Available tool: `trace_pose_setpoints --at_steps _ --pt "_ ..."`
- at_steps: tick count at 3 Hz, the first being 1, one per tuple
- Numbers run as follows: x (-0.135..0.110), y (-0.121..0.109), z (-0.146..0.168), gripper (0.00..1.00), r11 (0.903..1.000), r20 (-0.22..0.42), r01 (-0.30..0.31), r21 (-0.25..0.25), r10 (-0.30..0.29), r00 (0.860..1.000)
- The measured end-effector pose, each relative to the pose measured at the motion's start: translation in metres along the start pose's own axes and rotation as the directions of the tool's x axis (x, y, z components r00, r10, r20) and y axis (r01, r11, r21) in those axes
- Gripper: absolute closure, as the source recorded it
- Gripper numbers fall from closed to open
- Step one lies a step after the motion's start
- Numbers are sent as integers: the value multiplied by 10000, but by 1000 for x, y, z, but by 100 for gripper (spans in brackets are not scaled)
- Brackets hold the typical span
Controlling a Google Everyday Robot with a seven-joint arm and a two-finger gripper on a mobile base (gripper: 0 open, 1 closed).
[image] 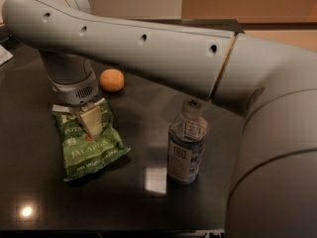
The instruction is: Pick green jalapeno chip bag
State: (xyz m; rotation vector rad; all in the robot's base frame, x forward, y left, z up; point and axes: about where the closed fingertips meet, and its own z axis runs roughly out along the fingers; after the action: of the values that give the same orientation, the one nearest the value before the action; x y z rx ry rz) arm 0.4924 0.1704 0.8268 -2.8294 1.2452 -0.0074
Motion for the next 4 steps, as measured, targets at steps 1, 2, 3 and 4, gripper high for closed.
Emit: trace_pose_setpoints --at_steps 1,2,3,4 --pt "3 1 -6 68 10000 96 -32 55 31 9999" --pt "10 2 -15 92 9998 182 -135 172 132 9997" --pt "21 4 -31 100 9987 355 -347 383 333 9988" --pt "38 6 -51 100 9968 561 -500 622 465 9973"
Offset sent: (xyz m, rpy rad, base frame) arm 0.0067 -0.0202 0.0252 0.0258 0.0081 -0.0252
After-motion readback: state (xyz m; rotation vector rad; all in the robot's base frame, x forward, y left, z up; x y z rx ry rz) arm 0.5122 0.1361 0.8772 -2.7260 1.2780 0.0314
